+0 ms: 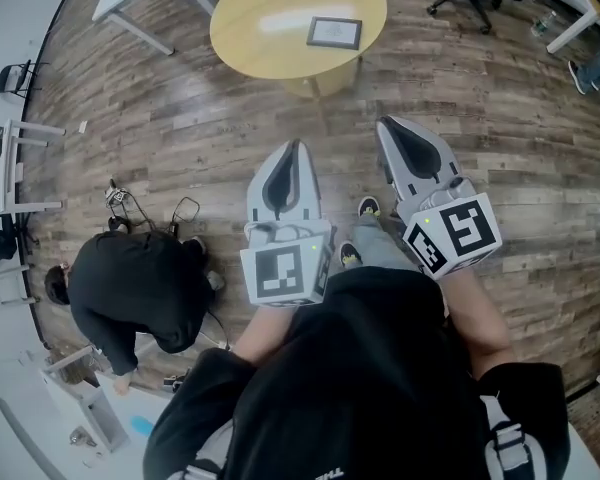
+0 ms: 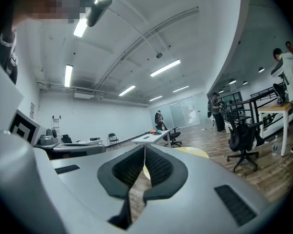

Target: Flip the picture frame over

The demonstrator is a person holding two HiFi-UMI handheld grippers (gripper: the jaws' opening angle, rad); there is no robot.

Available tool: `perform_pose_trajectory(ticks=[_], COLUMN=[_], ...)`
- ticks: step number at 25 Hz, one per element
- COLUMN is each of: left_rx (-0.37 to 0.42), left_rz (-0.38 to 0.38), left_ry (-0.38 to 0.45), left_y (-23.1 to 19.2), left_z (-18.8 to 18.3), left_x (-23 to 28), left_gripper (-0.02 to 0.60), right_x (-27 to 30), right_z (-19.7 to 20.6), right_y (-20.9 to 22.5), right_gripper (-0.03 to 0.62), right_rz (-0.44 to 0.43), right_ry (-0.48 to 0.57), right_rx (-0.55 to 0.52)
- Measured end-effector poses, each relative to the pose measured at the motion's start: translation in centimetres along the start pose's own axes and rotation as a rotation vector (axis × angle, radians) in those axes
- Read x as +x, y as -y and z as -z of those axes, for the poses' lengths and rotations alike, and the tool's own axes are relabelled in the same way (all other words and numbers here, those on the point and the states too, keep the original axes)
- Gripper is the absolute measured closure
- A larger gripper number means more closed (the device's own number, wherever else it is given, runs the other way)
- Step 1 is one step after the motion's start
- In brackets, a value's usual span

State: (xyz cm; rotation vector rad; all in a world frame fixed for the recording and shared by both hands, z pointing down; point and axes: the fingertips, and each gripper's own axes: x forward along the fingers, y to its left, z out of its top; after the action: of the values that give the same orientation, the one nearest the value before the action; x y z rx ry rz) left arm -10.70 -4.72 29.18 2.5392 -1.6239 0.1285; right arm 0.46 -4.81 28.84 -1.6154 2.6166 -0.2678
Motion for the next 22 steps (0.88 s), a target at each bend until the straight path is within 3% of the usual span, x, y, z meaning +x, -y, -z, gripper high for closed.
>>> perform_pose_trajectory(ticks=[3, 9, 22], left_rx=[0.026, 0.068, 0.075], left_rz=[-0.016, 0.024, -0.008], left_ry=[-0.019, 0.028, -0.059], left_y=[0.0, 2.4, 1.7], left_z=[-0.7, -2.5, -1.8], left_x=[3.1, 8.7, 15.6], left_gripper=[0.56, 0.56, 0.56], right_x=[1.9, 4.3, 9.0], right_z=[-1.3, -3.5, -2.0], right_y=[2.6, 7.8, 13.0], right_gripper=[0.576, 0.576, 0.576], right_rz=[-0.012, -0.024, -0.02], right_ry=[0.021, 0.066, 0.048], right_rx=[0.01, 0.028, 0.113])
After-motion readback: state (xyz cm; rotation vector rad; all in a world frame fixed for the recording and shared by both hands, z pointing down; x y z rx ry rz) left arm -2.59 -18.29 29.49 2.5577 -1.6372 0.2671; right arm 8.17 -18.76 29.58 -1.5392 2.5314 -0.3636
